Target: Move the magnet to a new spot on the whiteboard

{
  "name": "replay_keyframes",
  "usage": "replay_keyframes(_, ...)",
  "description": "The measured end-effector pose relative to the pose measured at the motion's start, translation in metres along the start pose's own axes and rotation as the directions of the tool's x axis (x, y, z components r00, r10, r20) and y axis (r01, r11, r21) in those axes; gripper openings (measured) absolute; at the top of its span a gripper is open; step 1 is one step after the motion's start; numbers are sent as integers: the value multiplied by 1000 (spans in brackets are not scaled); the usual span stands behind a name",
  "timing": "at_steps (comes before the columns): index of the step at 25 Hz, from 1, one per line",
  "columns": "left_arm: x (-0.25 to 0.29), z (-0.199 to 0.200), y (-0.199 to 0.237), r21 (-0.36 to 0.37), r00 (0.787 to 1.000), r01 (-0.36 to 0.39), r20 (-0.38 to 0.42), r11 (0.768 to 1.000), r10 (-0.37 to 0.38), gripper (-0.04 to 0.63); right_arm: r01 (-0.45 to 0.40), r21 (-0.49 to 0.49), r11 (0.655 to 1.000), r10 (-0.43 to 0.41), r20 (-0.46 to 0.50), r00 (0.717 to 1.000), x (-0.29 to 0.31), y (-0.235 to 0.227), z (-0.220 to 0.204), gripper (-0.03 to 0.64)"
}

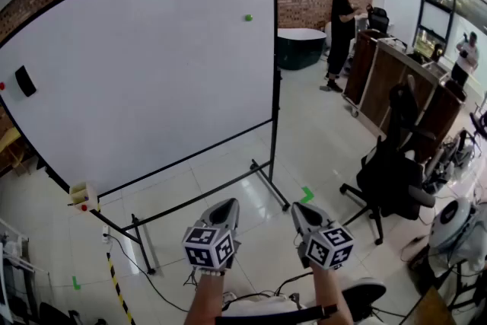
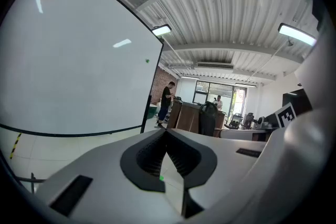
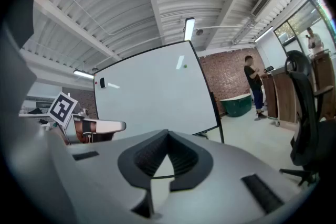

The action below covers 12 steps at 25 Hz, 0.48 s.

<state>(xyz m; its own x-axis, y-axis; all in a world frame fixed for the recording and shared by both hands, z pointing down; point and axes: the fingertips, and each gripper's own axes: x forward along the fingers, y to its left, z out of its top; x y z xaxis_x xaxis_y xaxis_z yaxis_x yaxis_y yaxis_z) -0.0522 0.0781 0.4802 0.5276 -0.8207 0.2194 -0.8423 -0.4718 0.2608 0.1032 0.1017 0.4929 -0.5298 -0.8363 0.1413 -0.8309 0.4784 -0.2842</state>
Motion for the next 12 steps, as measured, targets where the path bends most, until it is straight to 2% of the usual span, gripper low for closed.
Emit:
replay_keyframes(6,13,-5,-23,7,1000,-23,6,1000,23,-3,-22,8,1000,21,3,1000,-15,-25,2,5)
replay_keyframes(12,27,-6,-27,4,997,-75,18,997,74,-3,-61,26,998,61,-8,998,-20,-49,-6,6)
